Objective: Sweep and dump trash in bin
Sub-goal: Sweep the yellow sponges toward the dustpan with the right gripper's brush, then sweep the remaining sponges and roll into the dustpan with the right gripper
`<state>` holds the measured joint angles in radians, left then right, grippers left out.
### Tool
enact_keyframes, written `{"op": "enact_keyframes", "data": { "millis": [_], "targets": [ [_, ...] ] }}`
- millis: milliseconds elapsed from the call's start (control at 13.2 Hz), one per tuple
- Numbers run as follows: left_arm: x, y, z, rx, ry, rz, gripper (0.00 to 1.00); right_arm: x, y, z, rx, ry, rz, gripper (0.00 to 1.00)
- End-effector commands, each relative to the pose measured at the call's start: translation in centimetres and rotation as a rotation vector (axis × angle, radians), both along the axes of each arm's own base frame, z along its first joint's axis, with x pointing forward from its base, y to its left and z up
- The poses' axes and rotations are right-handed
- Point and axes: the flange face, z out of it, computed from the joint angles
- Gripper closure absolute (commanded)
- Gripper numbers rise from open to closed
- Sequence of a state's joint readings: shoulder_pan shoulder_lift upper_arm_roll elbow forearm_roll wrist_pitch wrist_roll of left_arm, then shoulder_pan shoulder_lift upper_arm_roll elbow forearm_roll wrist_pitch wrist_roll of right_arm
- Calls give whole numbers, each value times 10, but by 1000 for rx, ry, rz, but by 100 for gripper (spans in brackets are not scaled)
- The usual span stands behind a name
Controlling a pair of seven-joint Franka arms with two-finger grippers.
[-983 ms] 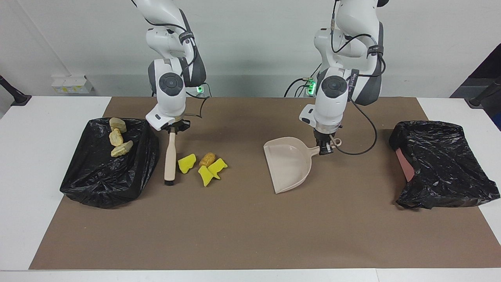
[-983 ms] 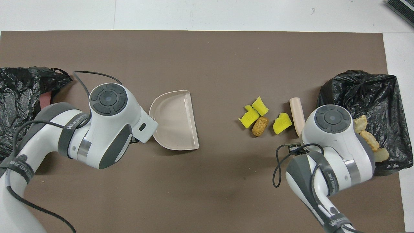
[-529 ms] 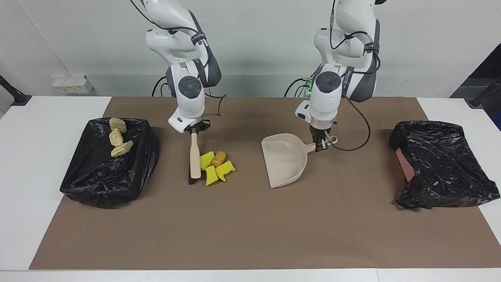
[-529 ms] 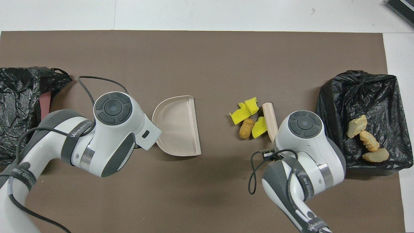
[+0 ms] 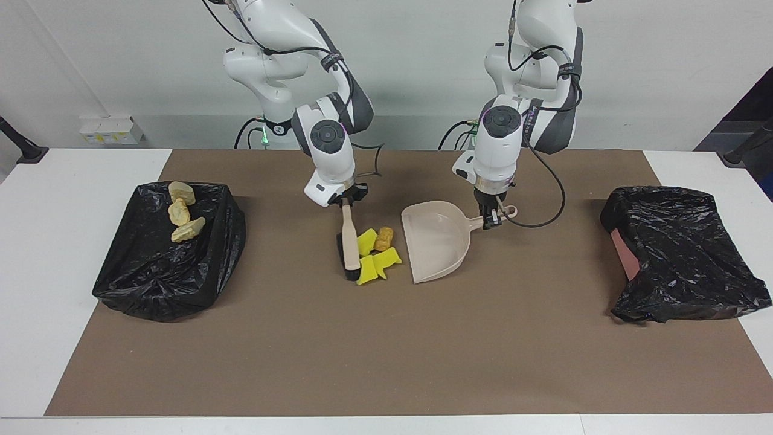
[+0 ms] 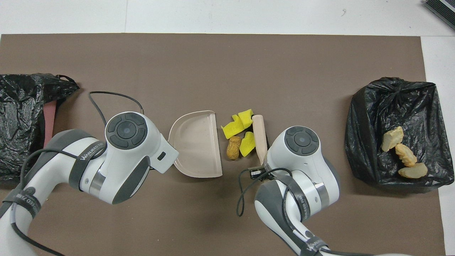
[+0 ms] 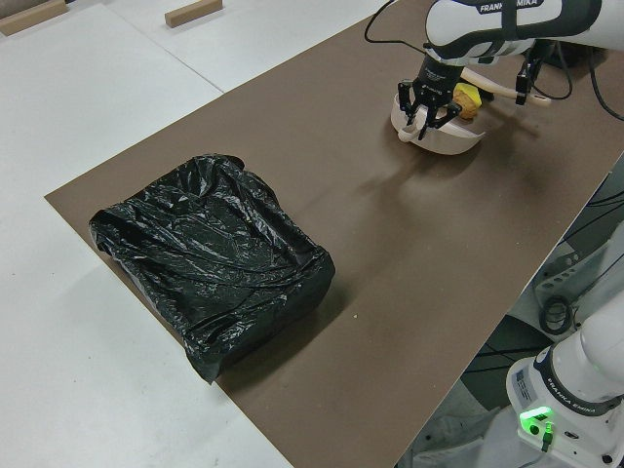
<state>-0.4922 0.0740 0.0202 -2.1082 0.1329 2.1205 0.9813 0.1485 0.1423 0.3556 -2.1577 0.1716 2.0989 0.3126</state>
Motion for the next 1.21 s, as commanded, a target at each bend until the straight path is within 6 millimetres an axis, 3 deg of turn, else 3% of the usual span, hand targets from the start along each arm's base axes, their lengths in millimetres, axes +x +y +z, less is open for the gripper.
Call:
{"op": "enact_keyframes", "data": {
  "millis": [0,302,378,756,907,1134],
  "targets": [
    [-18,-7,-8,-6,-33,-6,100,0,35,3,140,17,-39,100],
    [-20,-7,-13,-43,-81,-1,100,-15,87,26,294,43,-102,100],
    [-19,-7,-13,-52,-86,0,100,-14,89,38,302,37,-95,100],
    [-10,5,-14,-71,-78,29,100,-14,48,84,194,15,-26,100],
    [-5,8,-14,-87,-71,47,100,-13,38,89,78,-34,61,100],
    [8,23,-12,-122,-47,36,100,22,10,94,-111,-69,169,100]
  ]
}}
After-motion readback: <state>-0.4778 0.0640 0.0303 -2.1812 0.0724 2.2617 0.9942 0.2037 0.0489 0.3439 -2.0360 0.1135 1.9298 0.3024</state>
